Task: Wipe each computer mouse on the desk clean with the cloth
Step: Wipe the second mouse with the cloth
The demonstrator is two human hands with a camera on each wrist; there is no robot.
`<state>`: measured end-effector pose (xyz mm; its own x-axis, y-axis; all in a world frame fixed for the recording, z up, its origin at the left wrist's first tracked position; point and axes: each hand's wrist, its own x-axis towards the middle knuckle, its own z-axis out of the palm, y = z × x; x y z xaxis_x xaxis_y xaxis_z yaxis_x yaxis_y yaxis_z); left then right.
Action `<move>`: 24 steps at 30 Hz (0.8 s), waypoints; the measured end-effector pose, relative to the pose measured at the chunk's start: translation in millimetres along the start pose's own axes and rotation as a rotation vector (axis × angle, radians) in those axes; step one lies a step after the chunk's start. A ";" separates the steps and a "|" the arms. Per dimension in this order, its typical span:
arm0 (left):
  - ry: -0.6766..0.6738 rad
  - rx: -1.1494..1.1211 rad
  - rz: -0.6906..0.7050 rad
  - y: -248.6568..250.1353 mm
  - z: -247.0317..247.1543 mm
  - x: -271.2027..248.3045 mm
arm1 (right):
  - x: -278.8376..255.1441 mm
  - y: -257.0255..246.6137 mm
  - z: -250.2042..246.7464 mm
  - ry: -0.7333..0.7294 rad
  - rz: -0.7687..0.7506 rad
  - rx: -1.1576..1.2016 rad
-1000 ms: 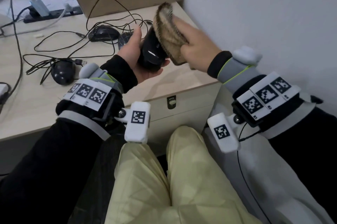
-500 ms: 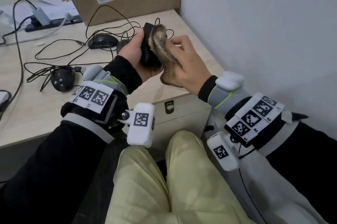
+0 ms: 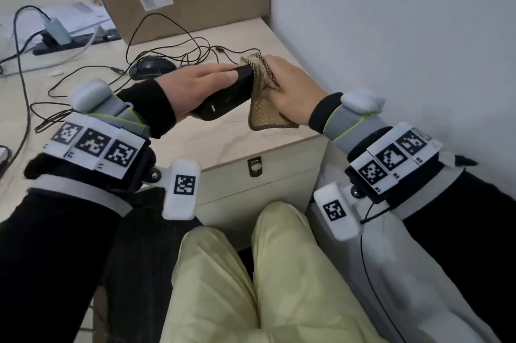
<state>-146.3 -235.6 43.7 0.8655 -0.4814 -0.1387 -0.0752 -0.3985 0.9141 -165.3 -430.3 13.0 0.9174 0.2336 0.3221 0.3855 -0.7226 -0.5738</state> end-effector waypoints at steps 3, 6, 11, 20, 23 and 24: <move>0.011 -0.079 0.015 -4.1 1.7 -2.6 | -2.4 1.9 3.3 0.025 0.065 -0.053; 0.090 -0.150 0.017 -6.8 6.0 -2.6 | -4.4 0.7 6.7 0.089 0.109 -0.167; 0.222 -0.117 0.002 -6.0 13.2 2.5 | 2.8 0.2 5.0 0.160 0.218 -0.329; 0.560 0.126 0.023 -21.0 -1.2 11.0 | 10.3 17.0 -23.7 0.314 0.512 -0.305; 0.617 0.116 -0.008 -25.4 -9.6 7.5 | 9.6 20.0 -36.2 0.377 0.591 -0.274; 0.627 0.111 -0.025 -27.3 -11.5 5.7 | 8.4 22.1 -39.7 0.391 0.613 -0.269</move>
<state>-133.6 -218.5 22.3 0.9906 0.0641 0.1211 -0.0734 -0.4982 0.8639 -153.0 -470.0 32.9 0.8382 -0.4695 0.2775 -0.2625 -0.7933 -0.5493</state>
